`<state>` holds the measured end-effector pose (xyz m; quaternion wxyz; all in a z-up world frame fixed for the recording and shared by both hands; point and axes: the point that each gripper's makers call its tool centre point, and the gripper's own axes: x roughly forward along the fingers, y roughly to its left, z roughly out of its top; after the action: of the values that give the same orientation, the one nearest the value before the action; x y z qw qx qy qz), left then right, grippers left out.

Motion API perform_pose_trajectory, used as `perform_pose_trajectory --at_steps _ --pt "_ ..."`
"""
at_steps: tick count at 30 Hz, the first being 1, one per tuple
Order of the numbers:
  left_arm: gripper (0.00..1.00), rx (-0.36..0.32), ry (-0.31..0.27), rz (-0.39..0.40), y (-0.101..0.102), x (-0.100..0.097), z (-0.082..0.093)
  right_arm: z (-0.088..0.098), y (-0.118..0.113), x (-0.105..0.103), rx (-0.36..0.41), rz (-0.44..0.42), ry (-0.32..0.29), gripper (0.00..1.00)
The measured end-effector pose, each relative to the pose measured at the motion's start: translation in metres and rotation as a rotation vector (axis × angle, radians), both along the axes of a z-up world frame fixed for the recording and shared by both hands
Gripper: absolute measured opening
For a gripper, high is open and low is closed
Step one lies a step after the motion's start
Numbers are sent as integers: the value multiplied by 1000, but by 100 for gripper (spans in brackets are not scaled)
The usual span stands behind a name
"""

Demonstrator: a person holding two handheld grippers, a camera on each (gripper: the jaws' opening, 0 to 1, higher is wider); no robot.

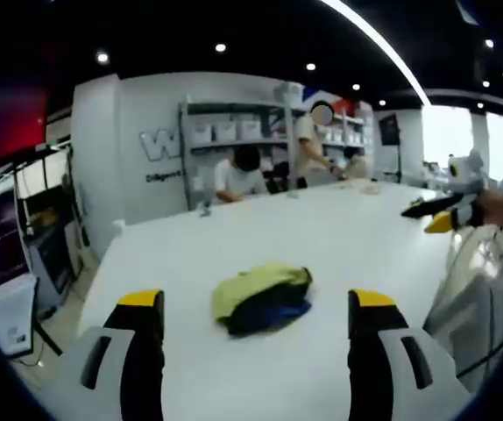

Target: Fold the garment on the visible template until the final outline fits inside the template.

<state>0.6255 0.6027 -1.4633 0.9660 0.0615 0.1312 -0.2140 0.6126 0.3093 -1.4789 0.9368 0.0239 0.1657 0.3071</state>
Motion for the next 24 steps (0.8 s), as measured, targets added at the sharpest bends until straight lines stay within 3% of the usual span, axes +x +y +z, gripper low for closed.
perform_pose_trajectory --at_steps 8,24 --pt "80 1 5 -7 -10 -5 2 -2 -1 -5 1 8 2 83" --pt "78 21 16 -11 -10 -8 -1 -4 -5 -9 8 2 3 81"
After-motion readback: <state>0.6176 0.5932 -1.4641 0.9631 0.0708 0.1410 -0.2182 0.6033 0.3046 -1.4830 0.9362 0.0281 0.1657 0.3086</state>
